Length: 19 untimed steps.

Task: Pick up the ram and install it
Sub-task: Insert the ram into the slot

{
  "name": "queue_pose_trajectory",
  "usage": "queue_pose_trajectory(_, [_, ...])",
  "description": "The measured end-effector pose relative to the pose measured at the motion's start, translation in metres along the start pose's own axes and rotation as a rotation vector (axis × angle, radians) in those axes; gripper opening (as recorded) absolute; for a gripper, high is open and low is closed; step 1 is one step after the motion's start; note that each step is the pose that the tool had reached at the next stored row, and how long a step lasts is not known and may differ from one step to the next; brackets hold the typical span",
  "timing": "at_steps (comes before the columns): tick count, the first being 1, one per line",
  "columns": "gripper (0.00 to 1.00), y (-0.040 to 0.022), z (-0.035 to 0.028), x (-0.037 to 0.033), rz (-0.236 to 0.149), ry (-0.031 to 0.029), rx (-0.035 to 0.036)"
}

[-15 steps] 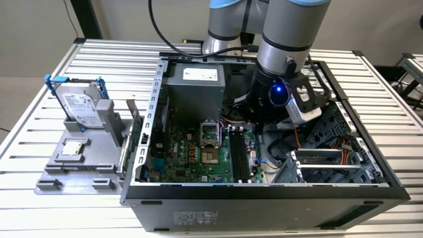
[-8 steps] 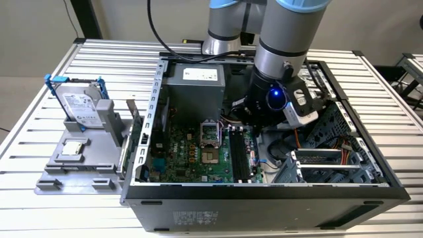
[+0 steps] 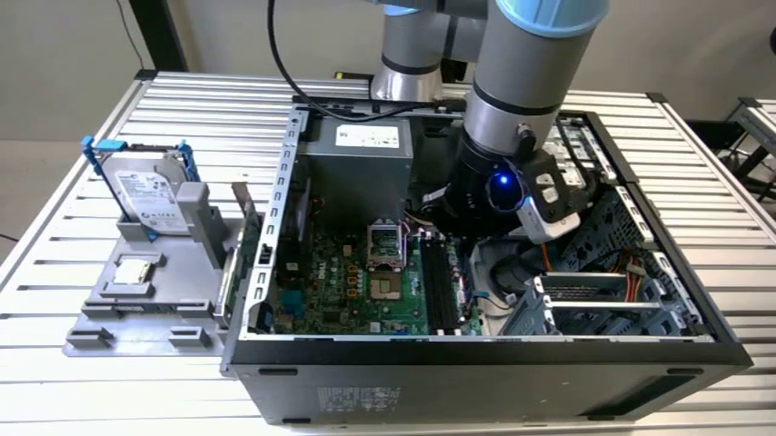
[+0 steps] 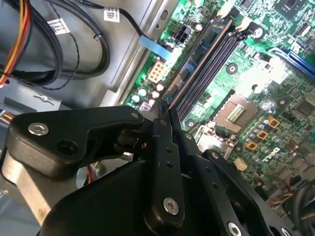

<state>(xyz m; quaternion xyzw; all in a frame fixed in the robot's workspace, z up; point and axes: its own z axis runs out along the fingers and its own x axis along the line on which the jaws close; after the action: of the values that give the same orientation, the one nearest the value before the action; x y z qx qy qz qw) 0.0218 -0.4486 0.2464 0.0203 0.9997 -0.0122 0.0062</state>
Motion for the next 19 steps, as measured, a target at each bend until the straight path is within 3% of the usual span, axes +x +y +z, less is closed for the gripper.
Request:
queue_pose_trajectory(10, [0.0, -0.0009, 0.0134, 0.0038, -0.025, 0.0012, -0.0001])
queue_pose_trajectory(19, [0.0, -0.0023, 0.0193, 0.0081, -0.042, 0.0008, -0.0001])
